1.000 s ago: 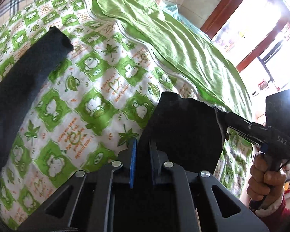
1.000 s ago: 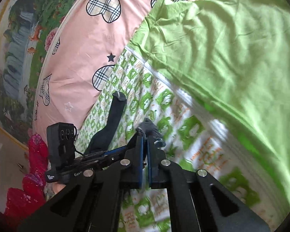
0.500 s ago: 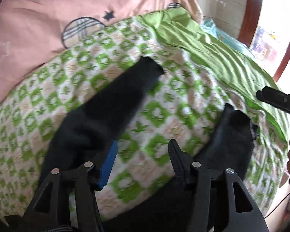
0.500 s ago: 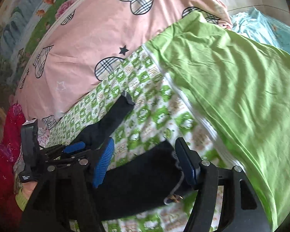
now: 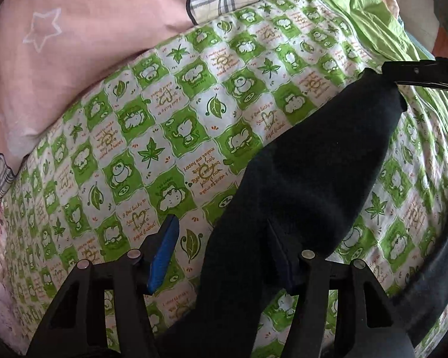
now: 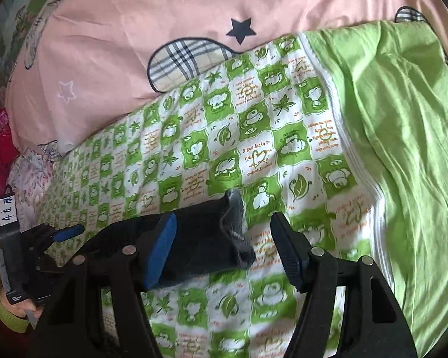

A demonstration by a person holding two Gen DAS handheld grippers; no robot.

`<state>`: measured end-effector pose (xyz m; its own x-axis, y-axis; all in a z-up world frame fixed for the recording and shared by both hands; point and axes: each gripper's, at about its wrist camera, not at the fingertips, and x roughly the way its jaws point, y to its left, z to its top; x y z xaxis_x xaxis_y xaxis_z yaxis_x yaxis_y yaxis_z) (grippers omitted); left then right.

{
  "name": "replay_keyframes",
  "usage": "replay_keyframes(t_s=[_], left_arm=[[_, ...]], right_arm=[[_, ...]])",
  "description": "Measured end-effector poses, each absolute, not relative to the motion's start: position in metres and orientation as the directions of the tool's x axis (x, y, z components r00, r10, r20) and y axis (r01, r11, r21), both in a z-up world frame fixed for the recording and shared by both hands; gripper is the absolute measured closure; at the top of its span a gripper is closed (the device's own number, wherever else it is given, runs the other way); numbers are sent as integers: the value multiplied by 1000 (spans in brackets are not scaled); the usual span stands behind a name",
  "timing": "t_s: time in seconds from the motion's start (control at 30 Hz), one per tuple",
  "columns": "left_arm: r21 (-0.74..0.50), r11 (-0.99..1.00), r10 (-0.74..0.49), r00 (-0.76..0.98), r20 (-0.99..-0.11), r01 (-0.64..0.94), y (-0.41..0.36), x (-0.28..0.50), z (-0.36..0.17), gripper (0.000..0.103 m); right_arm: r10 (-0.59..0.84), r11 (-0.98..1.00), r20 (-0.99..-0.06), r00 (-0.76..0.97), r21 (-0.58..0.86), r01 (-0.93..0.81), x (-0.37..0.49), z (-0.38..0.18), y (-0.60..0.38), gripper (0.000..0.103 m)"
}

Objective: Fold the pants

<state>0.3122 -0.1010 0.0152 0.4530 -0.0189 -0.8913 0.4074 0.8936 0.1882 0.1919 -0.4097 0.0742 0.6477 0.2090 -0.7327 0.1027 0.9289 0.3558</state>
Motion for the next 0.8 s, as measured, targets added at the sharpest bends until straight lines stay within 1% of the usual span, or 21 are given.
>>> replay_keyframes(t_s=[0.03,0.07,0.1,0.13,0.17,0.2,0.23,0.27,0.37,0.4,0.6,0.8], left_arm=[[172,897,-25,436,-900,406,-98,317,12,51],[160,899,-30,423,-905,407,-96,321,10,55],[146,900,-38,408,-912,410,-94,324,8,57],[130,904,-44,392,-919,407,-92,328,5,64],[104,903,-63,370,-927,416,-90,331,2,74],[80,903,-82,352,-932,423,-87,332,0,78],[64,904,-95,344,-934,423,-85,332,-1,83],[48,906,-111,345,-932,421,-80,334,-1,86],[-39,906,-202,349,-915,422,-69,321,11,92],[-63,902,-230,351,-908,428,-64,314,16,92],[-189,869,-375,359,-855,457,-58,252,47,94],[-207,811,-445,349,-825,547,-83,169,58,94]], right_arm=[[239,922,-740,629,376,92,202,69,-411,45],[275,915,-752,599,395,76,211,63,-411,46],[295,916,-765,572,397,60,217,57,-409,57],[298,923,-781,549,382,43,222,52,-406,73],[292,932,-794,533,362,29,224,49,-403,79],[289,935,-789,541,355,19,223,50,-402,91],[306,927,-766,564,374,5,219,54,-404,97],[327,917,-736,592,400,-9,214,60,-407,99],[348,904,-682,644,426,-36,193,76,-415,100],[354,901,-672,650,430,-47,185,80,-414,100],[340,912,-664,666,405,-63,133,89,-417,100],[319,923,-653,687,378,-70,53,89,-430,100]])
